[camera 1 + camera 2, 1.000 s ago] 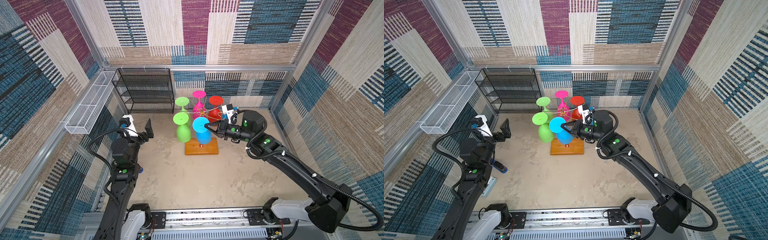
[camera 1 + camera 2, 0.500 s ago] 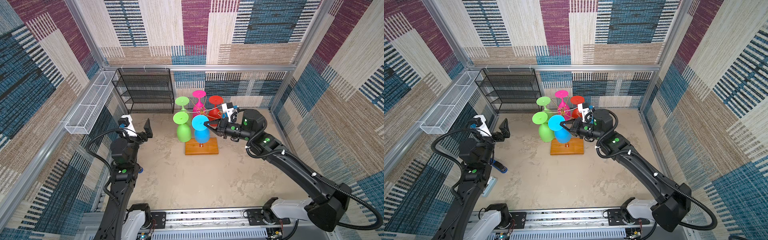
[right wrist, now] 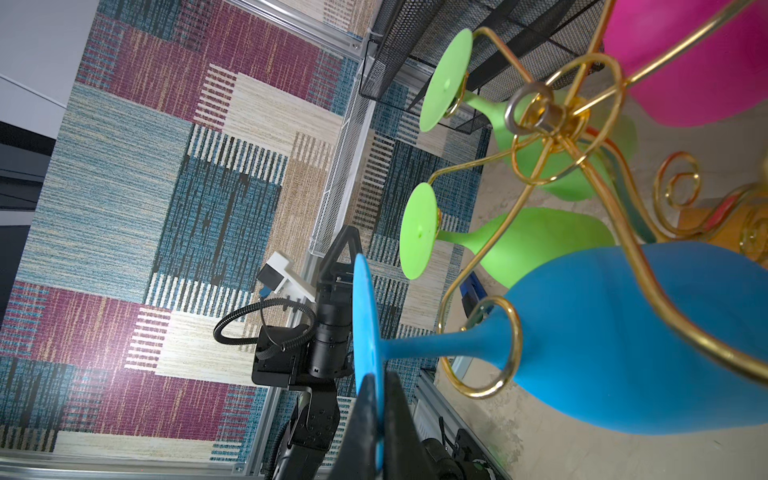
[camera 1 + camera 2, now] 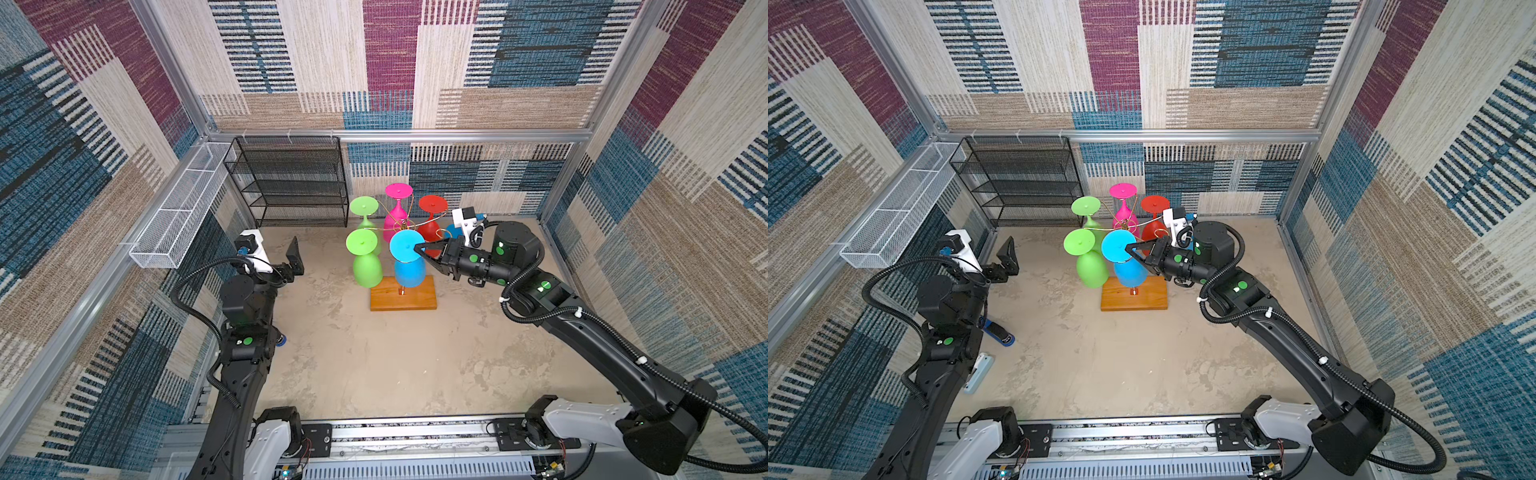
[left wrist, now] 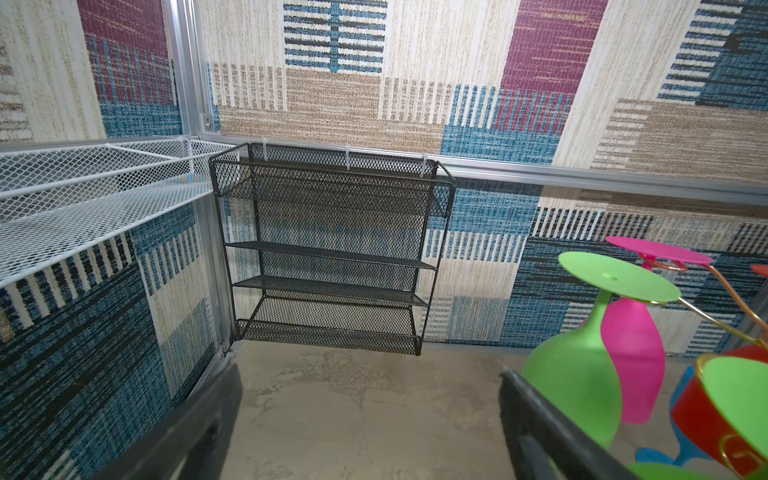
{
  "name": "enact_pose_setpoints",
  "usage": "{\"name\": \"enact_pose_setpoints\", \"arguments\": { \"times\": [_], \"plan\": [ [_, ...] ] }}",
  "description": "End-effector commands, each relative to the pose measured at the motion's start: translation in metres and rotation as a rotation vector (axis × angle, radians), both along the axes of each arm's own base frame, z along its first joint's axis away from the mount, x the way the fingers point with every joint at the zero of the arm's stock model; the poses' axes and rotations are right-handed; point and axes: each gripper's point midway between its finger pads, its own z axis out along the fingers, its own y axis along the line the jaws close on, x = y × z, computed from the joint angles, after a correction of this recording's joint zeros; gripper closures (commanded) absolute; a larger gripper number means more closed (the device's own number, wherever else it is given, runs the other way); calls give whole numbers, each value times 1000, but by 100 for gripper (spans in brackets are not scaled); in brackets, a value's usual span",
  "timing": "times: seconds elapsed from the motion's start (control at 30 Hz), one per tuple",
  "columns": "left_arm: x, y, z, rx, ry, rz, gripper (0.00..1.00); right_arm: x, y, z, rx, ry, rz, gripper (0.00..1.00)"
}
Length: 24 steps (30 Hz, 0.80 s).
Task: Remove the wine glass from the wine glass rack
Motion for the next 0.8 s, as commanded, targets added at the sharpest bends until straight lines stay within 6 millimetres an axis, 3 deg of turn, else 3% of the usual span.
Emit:
{"name": "enact_pose_setpoints", "arguments": {
  "times": [0.0, 0.77],
  "plan": [
    [-1, -1, 10, -33, -42, -13, 1, -2, 4, 6, 16, 1, 26, 100],
    [7, 11, -1, -45, -12, 12, 1, -8, 15, -9, -61, 117, 114, 100]
  ]
}}
